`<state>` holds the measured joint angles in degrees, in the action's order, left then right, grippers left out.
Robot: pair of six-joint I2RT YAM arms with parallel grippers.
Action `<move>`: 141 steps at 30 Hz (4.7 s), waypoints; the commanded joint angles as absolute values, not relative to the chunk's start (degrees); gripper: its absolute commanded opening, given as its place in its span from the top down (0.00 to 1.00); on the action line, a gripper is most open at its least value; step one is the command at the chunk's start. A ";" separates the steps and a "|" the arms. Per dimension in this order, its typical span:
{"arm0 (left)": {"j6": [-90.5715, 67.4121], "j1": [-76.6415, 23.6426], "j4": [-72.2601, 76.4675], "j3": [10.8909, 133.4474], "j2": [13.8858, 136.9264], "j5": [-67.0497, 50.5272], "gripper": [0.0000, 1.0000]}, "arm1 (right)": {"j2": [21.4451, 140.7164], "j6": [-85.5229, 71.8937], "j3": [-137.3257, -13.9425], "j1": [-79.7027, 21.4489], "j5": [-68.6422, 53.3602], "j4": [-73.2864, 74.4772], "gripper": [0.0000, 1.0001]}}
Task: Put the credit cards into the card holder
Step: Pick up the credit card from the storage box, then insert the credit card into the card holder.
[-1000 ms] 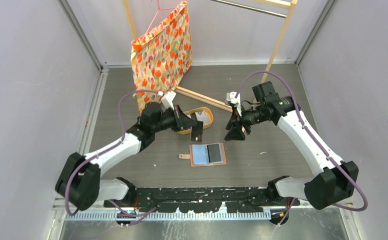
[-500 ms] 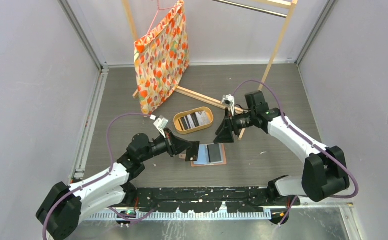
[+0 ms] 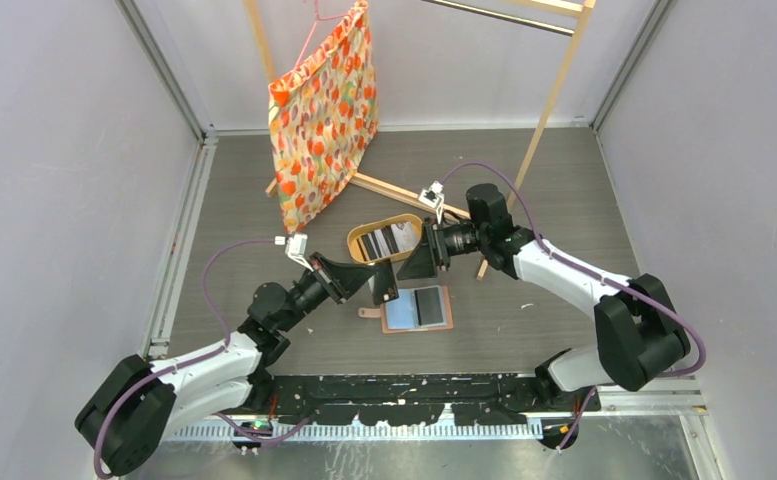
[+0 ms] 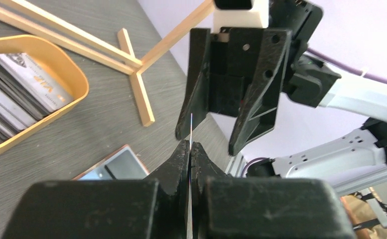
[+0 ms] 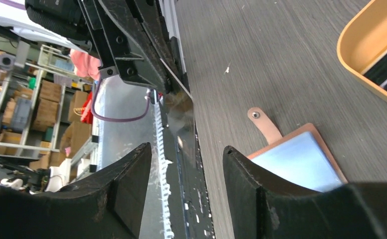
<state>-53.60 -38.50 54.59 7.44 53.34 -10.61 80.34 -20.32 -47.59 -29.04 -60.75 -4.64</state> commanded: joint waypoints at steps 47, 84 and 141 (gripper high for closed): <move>-48.32 -40.69 4.82 14.29 25.82 -1.26 0.28 | 79.99 -9.95 -50.49 -27.14 -59.46 10.89 0.99; -56.21 -41.39 36.17 15.09 72.10 -12.29 0.54 | 88.83 -20.01 -44.92 -25.52 -42.45 16.34 0.99; -52.82 -41.57 26.63 18.55 81.70 -10.63 0.88 | 98.73 -22.26 -48.69 -24.19 -40.30 17.01 0.99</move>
<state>-54.85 -41.30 29.76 17.89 81.82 -11.20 97.91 -22.65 -48.03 -24.25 -42.13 18.26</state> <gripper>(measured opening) 0.122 0.025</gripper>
